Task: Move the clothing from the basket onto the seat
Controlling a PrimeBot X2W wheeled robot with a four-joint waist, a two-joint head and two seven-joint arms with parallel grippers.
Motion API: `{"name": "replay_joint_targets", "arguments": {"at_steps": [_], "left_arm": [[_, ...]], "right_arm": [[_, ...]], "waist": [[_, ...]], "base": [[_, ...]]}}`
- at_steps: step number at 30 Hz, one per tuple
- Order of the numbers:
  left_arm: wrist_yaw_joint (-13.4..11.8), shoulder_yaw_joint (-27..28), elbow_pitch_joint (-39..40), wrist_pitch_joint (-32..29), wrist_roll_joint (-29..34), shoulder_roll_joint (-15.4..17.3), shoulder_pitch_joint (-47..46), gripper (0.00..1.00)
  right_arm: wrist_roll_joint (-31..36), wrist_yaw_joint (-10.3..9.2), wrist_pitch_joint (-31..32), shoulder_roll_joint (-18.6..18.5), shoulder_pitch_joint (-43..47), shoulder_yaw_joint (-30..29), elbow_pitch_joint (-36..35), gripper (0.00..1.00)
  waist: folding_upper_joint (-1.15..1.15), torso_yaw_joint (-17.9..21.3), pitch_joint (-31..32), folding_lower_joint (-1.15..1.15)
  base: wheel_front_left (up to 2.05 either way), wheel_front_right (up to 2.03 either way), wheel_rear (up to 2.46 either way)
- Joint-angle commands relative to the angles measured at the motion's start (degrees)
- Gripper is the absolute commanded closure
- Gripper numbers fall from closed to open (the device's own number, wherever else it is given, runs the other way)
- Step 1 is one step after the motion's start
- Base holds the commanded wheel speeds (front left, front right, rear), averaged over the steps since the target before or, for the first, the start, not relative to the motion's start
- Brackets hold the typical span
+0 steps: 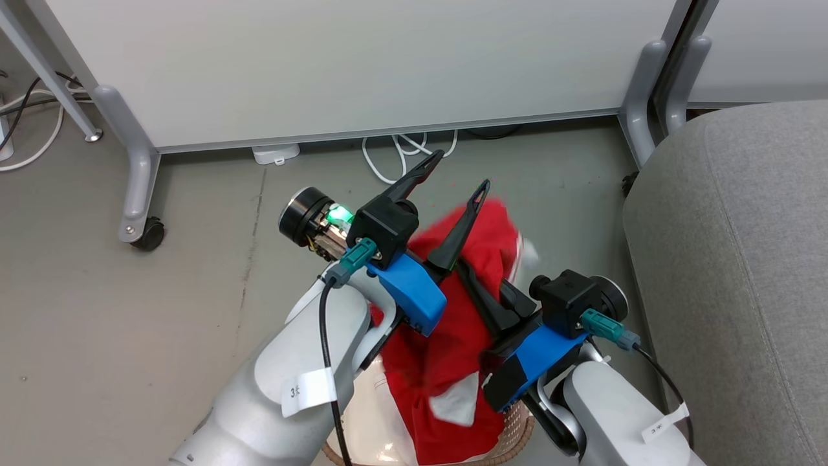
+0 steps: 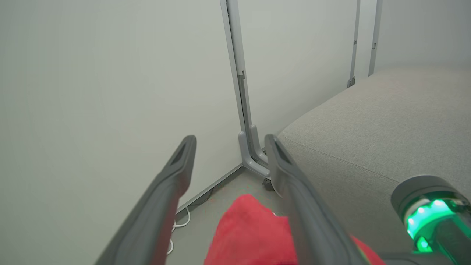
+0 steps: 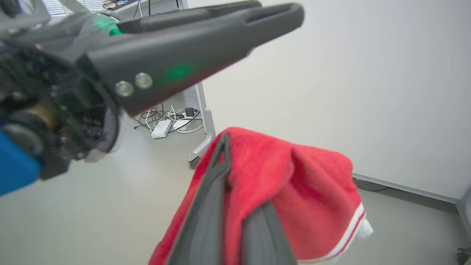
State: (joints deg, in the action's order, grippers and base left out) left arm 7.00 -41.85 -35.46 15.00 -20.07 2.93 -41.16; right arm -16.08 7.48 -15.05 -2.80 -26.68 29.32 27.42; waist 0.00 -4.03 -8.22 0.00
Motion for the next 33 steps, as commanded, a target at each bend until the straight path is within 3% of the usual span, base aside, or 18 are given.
{"name": "replay_joint_targets", "arguments": {"at_steps": [1, 9, 16, 33], "left_arm": [[-0.4, 0.2, -0.1, 0.3, 0.3, -0.1, -0.4, 0.0], [-0.4, 0.9, -0.3, 0.3, 1.0, -0.1, 0.0, 0.0], [-0.3, 1.4, -0.6, 0.3, 2.0, 0.0, 0.3, 0.0], [0.4, 0.9, -0.3, 0.3, 3.8, 0.3, 0.7, 0.0]], "right_arm": [[0.1, 0.03, -0.2, -0.2, 0.6, -0.3, -0.2, 1.0], [0.4, 0.03, -0.2, -0.2, 1.4, -1.8, 0.0, 1.0], [1.1, 0.03, -0.2, -0.2, 1.2, -4.0, -0.7, 1.0], [4.2, 0.03, -0.2, -0.1, 2.3, -15.0, -4.5, 1.0]], "waist": [[0.0, 0.1, 0.0, 0.0], [0.0, 1.2, -0.4, 0.0], [0.0, 4.4, -1.3, 0.0], [0.0, 17.6, -4.7, 0.0]], "base": [[0.0, 0.0, 0.0], [0.0, 0.0, 0.0], [0.0, 0.0, 0.0], [0.0, 0.0, 0.0]]}}
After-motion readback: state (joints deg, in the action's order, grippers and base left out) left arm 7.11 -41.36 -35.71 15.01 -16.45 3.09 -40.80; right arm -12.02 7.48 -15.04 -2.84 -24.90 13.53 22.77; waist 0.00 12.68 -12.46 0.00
